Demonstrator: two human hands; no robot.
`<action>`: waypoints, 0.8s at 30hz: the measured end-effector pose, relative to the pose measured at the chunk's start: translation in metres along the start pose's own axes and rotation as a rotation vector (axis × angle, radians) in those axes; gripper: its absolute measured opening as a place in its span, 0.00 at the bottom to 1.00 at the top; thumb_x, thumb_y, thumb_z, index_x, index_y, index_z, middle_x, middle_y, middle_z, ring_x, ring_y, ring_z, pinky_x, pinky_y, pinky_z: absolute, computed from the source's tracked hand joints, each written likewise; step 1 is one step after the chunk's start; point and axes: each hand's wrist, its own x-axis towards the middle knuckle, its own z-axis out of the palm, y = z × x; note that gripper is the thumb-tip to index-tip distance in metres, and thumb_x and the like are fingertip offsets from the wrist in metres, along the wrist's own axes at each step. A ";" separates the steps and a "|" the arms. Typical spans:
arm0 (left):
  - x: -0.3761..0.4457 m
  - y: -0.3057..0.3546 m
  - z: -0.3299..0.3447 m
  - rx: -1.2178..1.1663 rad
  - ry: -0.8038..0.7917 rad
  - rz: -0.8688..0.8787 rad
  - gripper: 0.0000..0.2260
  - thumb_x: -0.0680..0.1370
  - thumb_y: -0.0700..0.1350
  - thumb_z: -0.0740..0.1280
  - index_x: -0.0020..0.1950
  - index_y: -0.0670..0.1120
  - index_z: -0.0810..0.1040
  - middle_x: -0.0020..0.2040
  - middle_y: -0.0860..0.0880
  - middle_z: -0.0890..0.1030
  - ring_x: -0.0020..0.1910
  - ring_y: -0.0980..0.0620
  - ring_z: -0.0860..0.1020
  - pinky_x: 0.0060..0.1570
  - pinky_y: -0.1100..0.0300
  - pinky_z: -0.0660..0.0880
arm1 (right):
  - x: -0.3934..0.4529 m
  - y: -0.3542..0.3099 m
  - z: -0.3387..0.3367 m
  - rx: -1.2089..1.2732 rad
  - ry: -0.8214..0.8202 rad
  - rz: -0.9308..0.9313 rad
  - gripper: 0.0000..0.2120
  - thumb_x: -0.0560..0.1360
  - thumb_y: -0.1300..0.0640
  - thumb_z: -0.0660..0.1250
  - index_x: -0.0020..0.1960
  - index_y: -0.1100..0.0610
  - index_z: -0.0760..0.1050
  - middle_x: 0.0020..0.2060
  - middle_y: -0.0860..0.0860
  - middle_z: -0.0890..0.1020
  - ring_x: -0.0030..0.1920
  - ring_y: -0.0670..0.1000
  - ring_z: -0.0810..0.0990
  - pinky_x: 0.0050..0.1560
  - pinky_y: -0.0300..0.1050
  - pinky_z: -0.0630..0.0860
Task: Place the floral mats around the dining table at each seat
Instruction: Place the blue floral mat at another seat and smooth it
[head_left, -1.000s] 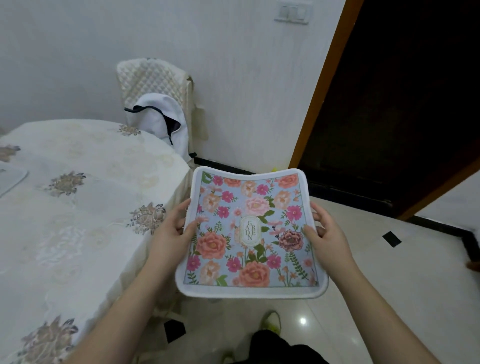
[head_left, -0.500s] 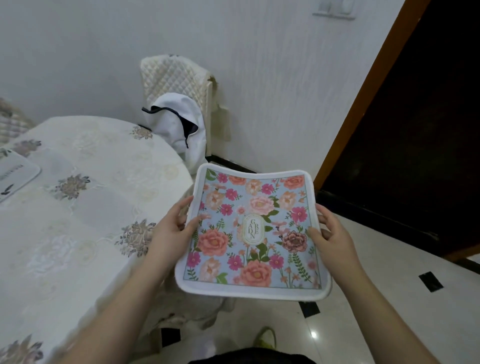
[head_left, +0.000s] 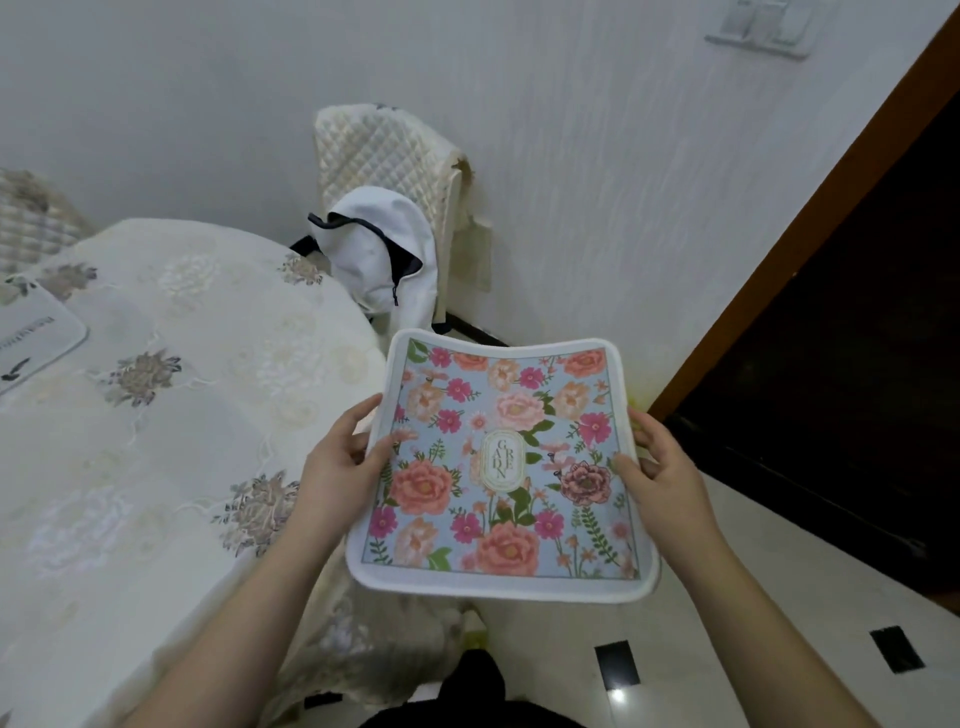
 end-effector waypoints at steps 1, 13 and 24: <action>0.009 0.000 0.000 -0.026 0.001 -0.012 0.21 0.79 0.54 0.69 0.70 0.63 0.69 0.44 0.55 0.86 0.38 0.55 0.85 0.39 0.50 0.82 | 0.010 -0.002 0.004 0.000 -0.008 0.005 0.21 0.80 0.61 0.64 0.67 0.40 0.68 0.54 0.38 0.78 0.44 0.37 0.82 0.33 0.35 0.79; 0.101 0.014 -0.019 -0.019 0.063 0.018 0.20 0.79 0.52 0.68 0.70 0.63 0.70 0.41 0.55 0.86 0.37 0.58 0.84 0.38 0.58 0.79 | 0.097 -0.042 0.038 -0.001 -0.051 -0.010 0.21 0.79 0.62 0.65 0.65 0.41 0.70 0.52 0.39 0.79 0.47 0.39 0.83 0.36 0.39 0.81; 0.159 0.016 -0.019 -0.027 0.183 -0.087 0.21 0.79 0.54 0.68 0.71 0.62 0.69 0.41 0.55 0.86 0.36 0.57 0.85 0.38 0.56 0.80 | 0.197 -0.062 0.065 -0.028 -0.190 -0.017 0.22 0.80 0.61 0.64 0.67 0.39 0.68 0.53 0.38 0.79 0.48 0.41 0.83 0.36 0.39 0.81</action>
